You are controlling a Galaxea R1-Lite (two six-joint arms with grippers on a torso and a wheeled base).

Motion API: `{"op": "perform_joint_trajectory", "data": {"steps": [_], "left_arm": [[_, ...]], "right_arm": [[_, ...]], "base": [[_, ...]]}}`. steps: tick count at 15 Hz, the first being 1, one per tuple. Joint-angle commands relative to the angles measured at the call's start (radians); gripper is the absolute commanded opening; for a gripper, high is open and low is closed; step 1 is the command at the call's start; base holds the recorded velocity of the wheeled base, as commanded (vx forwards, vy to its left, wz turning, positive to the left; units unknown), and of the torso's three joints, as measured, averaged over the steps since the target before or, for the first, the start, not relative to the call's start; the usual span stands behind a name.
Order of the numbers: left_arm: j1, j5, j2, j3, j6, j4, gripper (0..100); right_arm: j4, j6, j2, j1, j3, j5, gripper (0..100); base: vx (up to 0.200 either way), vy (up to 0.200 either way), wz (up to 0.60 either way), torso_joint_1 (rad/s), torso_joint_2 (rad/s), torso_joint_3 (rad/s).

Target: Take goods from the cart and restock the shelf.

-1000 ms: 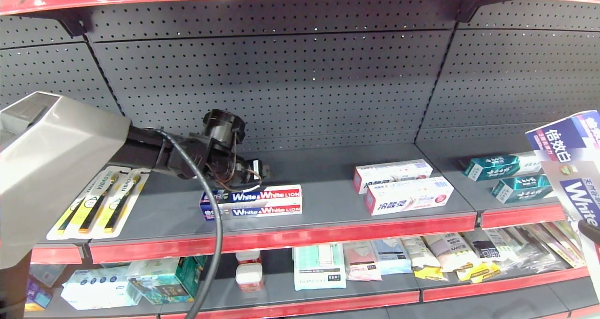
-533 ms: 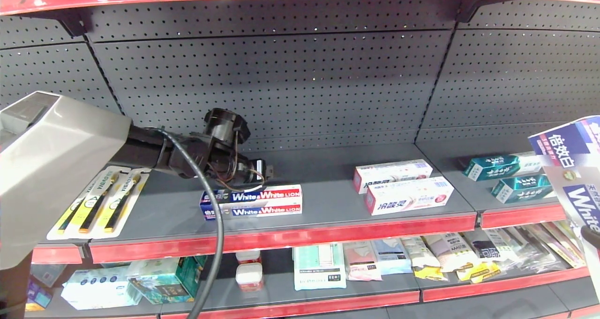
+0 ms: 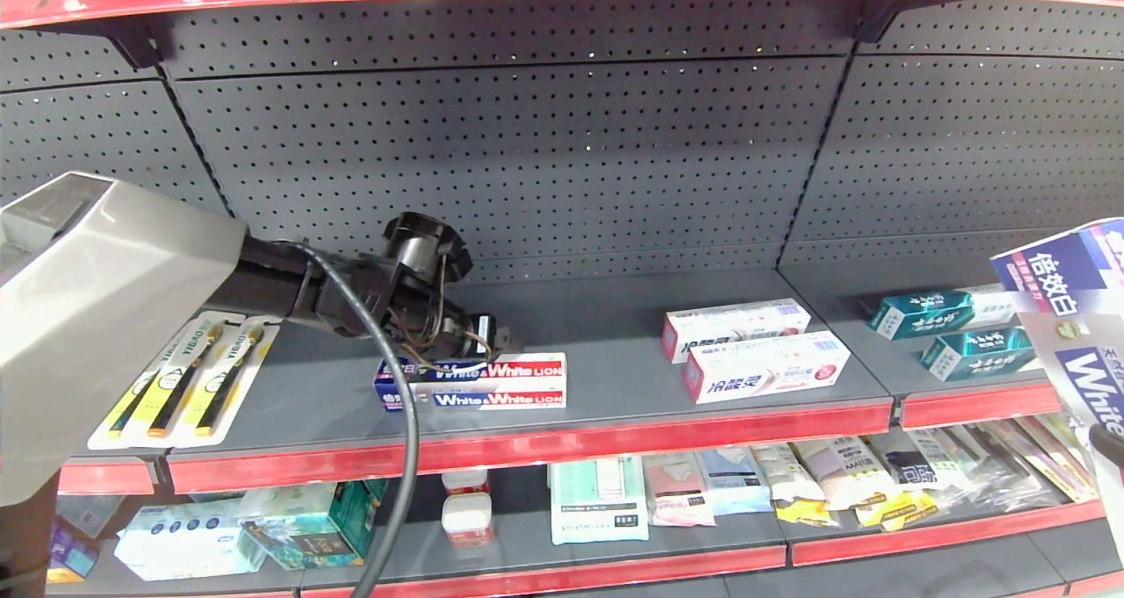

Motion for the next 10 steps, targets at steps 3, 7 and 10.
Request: {"op": "perform_joint_trajectory", "data": {"steps": [3,7,10], "left_arm": [[0.000,0.000,-0.010,0.008,0.009,0.028,100],[0.005,-0.026,-0.035,0.040,0.015,0.044,100],[0.009,-0.023,-0.044,0.075,0.015,0.046,100]], "right_arm": [[0.000,0.001,0.003,0.001,0.004,0.000,0],[0.000,-0.001,0.000,0.001,0.011,0.000,0],[0.000,-0.001,0.000,0.002,0.011,0.000,0]], "base": [[0.000,0.000,0.00,0.000,0.00,0.000],[0.000,0.000,0.00,0.000,0.00,0.000],[0.000,0.000,0.00,0.000,0.00,0.000]]}}
